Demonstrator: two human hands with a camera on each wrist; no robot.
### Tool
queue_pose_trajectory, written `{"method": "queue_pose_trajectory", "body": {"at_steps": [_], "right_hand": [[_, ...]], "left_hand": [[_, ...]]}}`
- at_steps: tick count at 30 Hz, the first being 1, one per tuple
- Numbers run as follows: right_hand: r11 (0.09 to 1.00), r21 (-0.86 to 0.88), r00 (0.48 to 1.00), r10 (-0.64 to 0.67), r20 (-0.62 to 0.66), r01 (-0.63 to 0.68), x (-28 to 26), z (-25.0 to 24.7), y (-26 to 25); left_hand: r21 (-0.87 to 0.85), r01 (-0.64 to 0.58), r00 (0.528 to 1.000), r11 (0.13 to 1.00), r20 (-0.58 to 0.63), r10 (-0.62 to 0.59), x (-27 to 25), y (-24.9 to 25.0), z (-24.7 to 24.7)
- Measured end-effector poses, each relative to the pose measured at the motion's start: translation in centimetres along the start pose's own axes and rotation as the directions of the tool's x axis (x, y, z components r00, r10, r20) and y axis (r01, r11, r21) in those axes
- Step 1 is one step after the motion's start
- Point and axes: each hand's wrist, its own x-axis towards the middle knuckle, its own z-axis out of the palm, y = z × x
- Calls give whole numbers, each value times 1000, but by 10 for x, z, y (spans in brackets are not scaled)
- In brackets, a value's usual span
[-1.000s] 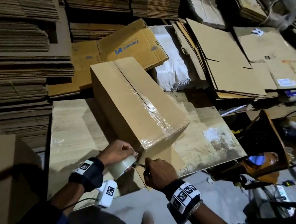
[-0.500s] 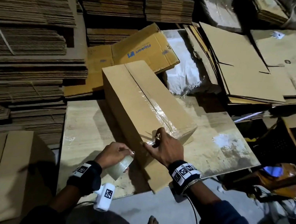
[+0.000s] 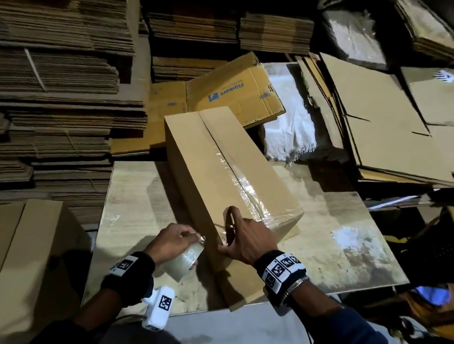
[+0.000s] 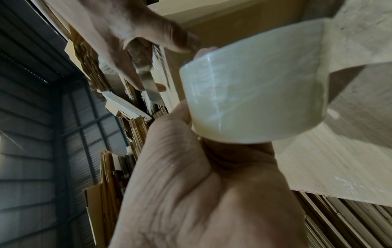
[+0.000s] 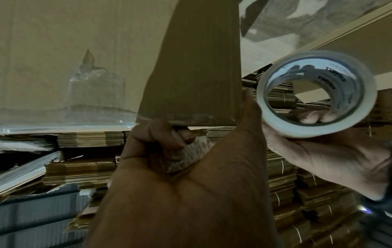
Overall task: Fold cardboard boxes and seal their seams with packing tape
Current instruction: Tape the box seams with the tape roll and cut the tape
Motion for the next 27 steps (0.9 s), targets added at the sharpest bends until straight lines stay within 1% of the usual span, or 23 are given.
{"method": "queue_pose_trajectory", "body": {"at_steps": [3,5,6,8,10,11,12,14,16,18,19,21,22,25,27], "right_hand": [[997,2,996,-82,37,82,2,0,7],[993,14,990,-122,75,121,3,-2,13],[990,49,986,-134,97,130,4,-5,17],[976,197,976,-131,171,96,4,-13,22],[926,378,974,-99,203,15,6,-27,29],[894,447,981,-76,177,-11,10,-33,36],[874,486,990,-61,124,-6,15,-41,44],[889,455,999,-41,-10,41,37,-53,63],[931,358,995,-47,-86,75,62,-64,81],[967,242,996,-64,-59,76,82,-65,95],[986,147,997,-73,-32,77,89,-61,100],[995,-44,995,-88,-49,86,93,-50,108],[996,-58,994,-77,-79,72,92,-47,110],[998,64,988,4,-155,6,87,-38,119],[987,160,990,38,-133,-17,85,-34,125]], "left_hand": [[15,-40,994,999,-104,41,6,7,3],[34,-46,978,998,-204,52,12,7,4],[46,-42,970,998,-239,52,14,9,4],[41,-23,956,999,-293,34,20,10,5],[33,-44,936,998,-349,53,27,14,7],[32,-66,922,997,-380,73,29,17,8],[25,-88,904,996,-419,90,31,22,9],[-6,-112,863,994,-496,94,33,30,12],[-19,-115,823,993,-561,84,33,38,18],[-22,-109,774,994,-629,71,37,44,23],[-35,-98,758,995,-650,52,40,45,26],[-50,-71,751,996,-660,20,42,47,34],[-49,-55,749,997,-663,9,42,47,37],[-58,-56,740,997,-673,2,37,44,47],[-82,-96,747,992,-665,17,35,42,53]]}}
